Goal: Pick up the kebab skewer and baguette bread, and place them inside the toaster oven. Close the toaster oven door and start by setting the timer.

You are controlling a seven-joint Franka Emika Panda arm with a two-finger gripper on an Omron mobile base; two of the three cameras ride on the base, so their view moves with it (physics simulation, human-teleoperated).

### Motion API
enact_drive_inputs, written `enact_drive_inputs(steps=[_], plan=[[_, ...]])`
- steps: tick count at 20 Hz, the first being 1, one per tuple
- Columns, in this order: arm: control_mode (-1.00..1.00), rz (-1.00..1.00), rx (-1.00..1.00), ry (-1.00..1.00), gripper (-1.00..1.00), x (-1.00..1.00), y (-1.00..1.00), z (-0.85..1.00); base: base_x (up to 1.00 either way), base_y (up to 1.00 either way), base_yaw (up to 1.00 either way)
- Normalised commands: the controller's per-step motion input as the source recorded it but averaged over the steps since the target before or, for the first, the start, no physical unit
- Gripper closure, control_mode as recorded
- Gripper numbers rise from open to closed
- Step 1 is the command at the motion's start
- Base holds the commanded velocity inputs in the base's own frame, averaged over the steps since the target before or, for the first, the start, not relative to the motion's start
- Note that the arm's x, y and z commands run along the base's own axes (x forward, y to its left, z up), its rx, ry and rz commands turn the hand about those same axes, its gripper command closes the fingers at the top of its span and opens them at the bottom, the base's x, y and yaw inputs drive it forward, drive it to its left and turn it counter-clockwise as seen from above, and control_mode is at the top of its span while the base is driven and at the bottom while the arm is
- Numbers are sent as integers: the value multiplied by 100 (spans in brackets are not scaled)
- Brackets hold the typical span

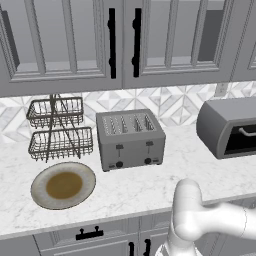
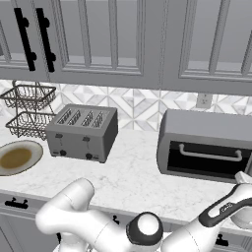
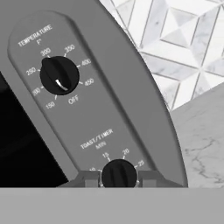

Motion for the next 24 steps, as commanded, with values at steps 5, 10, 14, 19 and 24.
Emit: enact_drive_inputs(steps=[5,10,14,19,24], plan=[[-100,-11,36,9,100,-50,23,0,0,0,0],[-100,-9,23,-3,100,-43,4,0,0,0,0],[-100,0,11,-5,100,-13,0,-2,0,0,0],[-100,0,18,0,100,-9,0,-8,0,0,0],[-100,0,18,0,100,-14,0,-16,0,0,0]])
